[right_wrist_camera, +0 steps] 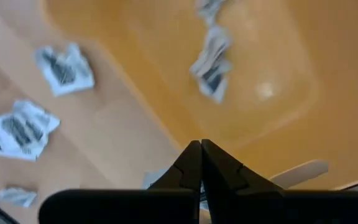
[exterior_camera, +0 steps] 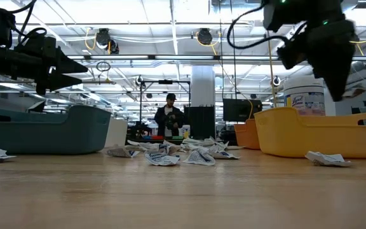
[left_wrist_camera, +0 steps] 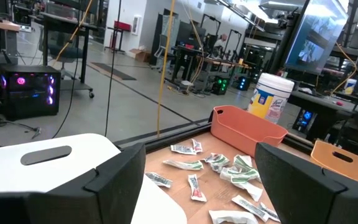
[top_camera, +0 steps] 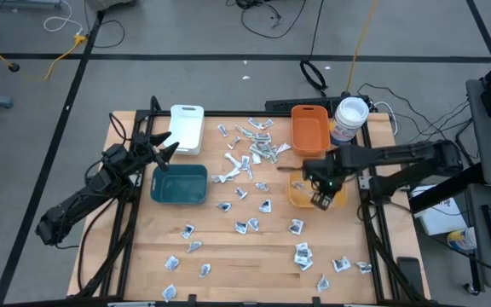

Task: Pick & Place First Aid Supplies
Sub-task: Put the antiseptic towelette into the yellow bin

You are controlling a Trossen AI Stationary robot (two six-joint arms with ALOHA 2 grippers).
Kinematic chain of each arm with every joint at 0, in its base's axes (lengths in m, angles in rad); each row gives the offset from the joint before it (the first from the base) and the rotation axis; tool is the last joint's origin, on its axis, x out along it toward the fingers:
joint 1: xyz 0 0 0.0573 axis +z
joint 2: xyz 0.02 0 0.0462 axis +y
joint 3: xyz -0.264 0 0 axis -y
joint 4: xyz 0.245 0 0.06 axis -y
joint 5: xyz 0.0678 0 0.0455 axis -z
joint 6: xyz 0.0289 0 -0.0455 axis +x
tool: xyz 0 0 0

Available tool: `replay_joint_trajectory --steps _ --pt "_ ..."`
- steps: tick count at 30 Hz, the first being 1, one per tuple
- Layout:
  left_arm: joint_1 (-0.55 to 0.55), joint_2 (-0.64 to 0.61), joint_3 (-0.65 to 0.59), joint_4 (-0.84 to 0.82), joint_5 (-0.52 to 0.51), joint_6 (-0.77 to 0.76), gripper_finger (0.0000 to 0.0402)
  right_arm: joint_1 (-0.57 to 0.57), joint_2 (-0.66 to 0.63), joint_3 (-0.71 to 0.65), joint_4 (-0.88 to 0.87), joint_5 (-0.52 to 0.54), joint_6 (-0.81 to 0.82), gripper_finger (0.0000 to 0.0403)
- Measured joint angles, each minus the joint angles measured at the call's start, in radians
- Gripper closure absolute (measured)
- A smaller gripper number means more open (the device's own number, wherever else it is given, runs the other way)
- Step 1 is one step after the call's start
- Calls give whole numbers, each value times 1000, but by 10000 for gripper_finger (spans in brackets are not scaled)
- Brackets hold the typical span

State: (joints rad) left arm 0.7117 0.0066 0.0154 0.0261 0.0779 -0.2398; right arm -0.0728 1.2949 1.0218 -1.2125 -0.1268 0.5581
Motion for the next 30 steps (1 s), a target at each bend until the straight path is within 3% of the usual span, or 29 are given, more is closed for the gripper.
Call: replay_joint_trajectory --steps 8,18,25,30 --pt "0 0 0 0 0 0 96 -163 18 -32 35 16 -4 403" --pt "0 0 0 0 0 0 96 -168 58 -178 153 48 83 403" --pt "0 0 0 0 0 0 96 -167 57 -206 228 48 121 401" --pt "0 0 0 0 0 0 96 -168 57 -206 230 40 118 369"
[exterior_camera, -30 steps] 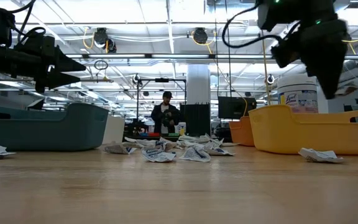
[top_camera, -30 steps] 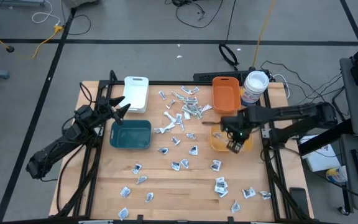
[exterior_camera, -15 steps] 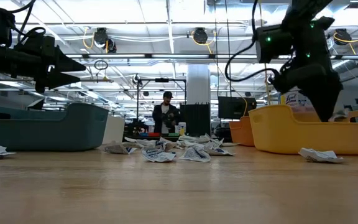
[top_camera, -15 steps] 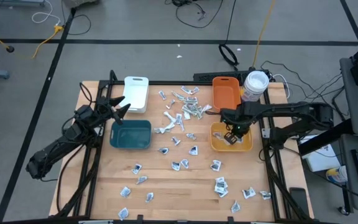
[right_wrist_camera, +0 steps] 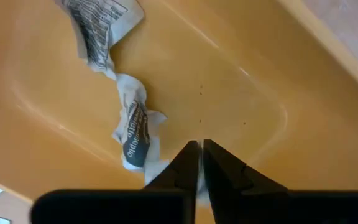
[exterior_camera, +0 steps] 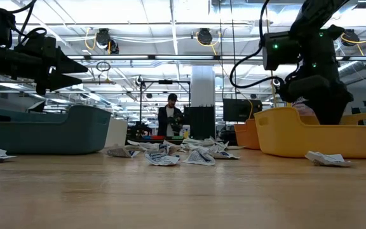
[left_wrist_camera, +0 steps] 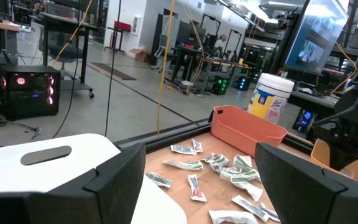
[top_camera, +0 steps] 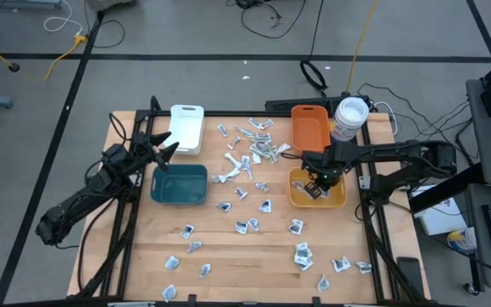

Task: Pick & Place First Aid Supplies
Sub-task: Put the antiseptic towelette into the yellow bin

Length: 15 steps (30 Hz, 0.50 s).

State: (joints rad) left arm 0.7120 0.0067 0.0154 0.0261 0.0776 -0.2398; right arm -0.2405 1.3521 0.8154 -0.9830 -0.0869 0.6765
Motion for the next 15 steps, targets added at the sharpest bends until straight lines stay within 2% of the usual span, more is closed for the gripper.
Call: replay_joint_trajectory --steps 10,15 --pt "0 0 0 0 0 0 96 2 -15 22 -31 -20 17 183" --pt "0 0 0 0 0 0 96 36 -22 71 -68 -22 -23 134"
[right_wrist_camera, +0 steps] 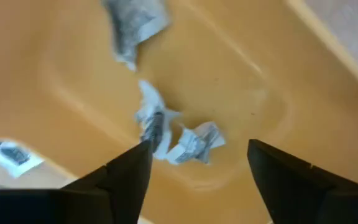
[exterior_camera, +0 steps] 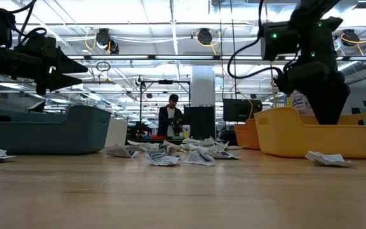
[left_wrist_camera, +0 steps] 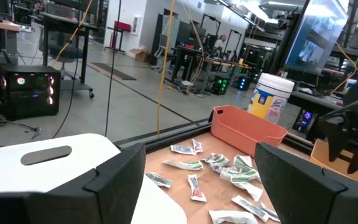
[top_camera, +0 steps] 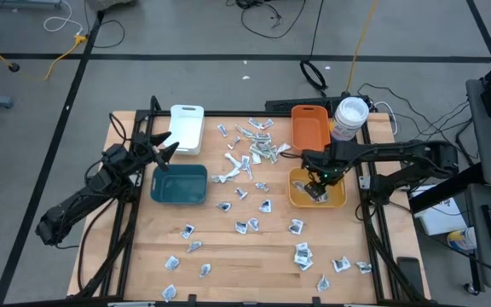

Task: Pick & Place First Aid Supplies
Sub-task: Put the antiseptic towelette into the yellow bin

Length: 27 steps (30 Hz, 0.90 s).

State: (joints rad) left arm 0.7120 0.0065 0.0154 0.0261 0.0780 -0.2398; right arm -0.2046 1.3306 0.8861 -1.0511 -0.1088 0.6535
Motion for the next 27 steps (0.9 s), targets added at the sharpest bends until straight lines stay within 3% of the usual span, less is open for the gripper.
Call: replay_joint_trajectory --steps 13,18,27 --pt "0 0 0 0 0 0 96 188 -4 77 -23 0 -151 124" --pt "0 0 0 0 0 0 96 329 -4 77 -26 0 -182 124" --pt "0 0 0 0 0 0 96 634 -4 77 -23 -1 -34 124"
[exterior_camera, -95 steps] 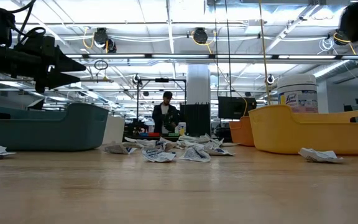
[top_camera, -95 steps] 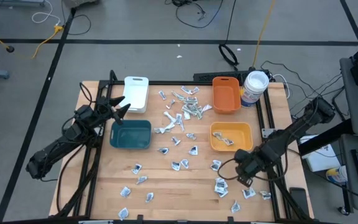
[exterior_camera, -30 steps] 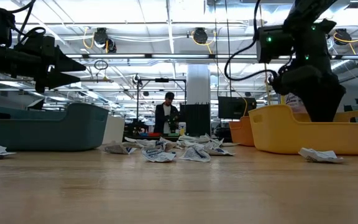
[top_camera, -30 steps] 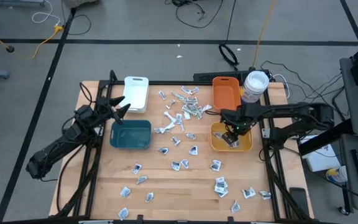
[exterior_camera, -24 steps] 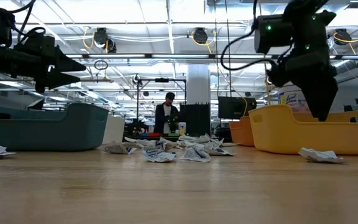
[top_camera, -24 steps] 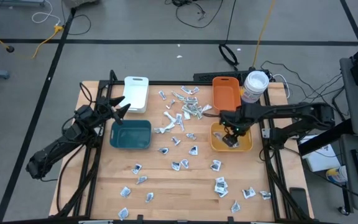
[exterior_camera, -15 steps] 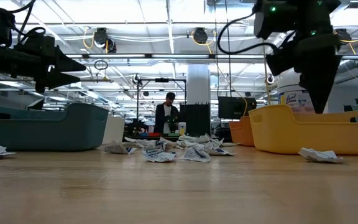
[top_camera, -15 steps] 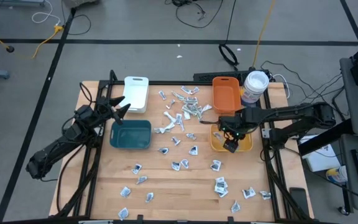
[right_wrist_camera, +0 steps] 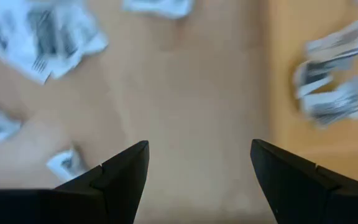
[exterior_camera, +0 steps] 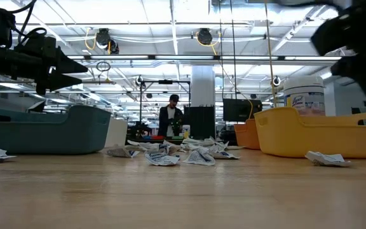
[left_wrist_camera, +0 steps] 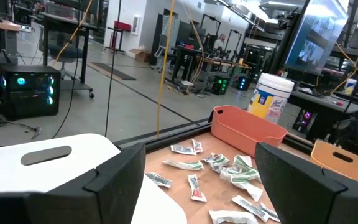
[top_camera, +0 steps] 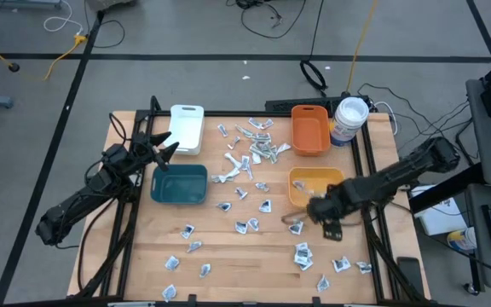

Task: Pick & Place First Aid Supplies
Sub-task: Put the antiseptic towelette into the yellow bin

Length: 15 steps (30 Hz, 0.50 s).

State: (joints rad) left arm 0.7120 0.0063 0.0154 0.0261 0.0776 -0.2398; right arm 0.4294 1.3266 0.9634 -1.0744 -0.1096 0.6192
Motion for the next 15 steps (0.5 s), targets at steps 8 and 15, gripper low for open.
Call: replay_joint_trajectory --steps 8,15 --pt "0 0 0 0 0 0 96 263 0 0 0 -32 139 124" --pt "0 0 0 0 0 0 96 429 0 0 5 -79 270 124"
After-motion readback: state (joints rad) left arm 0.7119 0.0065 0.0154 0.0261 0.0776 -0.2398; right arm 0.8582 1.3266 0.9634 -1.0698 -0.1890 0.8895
